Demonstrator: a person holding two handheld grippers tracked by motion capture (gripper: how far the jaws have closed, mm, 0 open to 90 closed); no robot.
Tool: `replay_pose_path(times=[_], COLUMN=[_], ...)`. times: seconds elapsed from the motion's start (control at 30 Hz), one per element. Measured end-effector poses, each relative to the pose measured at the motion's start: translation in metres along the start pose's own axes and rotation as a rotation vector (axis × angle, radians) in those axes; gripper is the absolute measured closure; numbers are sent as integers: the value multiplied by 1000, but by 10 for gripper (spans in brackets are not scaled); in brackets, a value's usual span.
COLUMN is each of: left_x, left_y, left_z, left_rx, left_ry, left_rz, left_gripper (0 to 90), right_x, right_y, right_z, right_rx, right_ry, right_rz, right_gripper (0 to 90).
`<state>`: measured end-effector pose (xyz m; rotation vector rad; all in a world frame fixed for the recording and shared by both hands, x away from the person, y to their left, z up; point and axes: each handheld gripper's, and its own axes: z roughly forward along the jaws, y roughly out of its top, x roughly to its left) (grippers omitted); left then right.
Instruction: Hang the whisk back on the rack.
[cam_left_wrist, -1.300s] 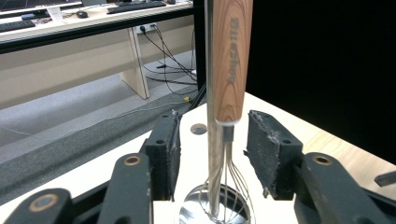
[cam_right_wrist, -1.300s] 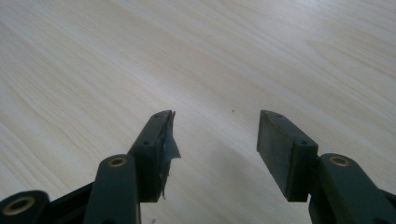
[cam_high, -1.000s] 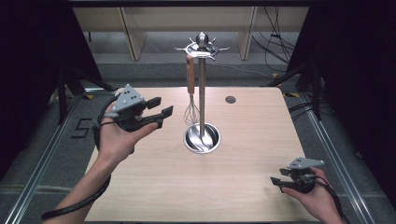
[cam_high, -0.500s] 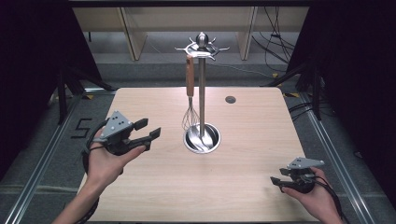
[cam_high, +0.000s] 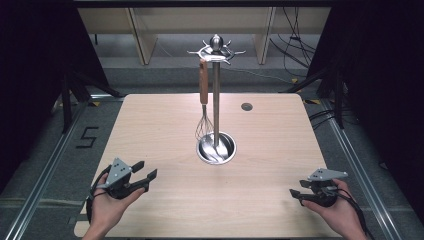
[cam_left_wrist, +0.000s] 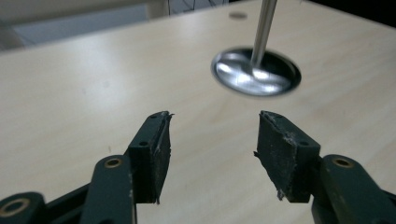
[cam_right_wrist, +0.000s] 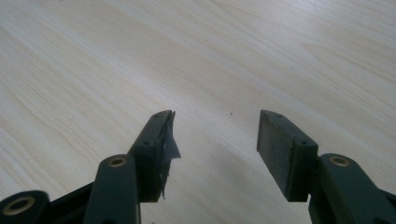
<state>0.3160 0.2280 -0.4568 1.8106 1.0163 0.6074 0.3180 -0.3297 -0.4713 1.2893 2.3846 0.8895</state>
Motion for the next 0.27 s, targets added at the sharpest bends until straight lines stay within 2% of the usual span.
replay_pose_path(times=[0.03, 0.07, 0.13, 0.27], left_x=[2, 1, 2, 1], left_y=[-5, -7, -9, -4], left_z=[2, 1, 3, 5], left_rx=[3, 24, 23, 3], left_ry=[-13, -3, -18, -16], left_rz=[13, 0, 14, 27], left_gripper=[436, 436, 436, 429], right_x=[0, -1, -1, -1], right_y=[0, 0, 0, -1], right_z=[0, 1, 1, 1], right_rx=[-5, -12, -17, -13], right_ry=[0, -3, -7, -4], right_rz=[-4, -20, -23, -16], right_gripper=[467, 467, 467, 467])
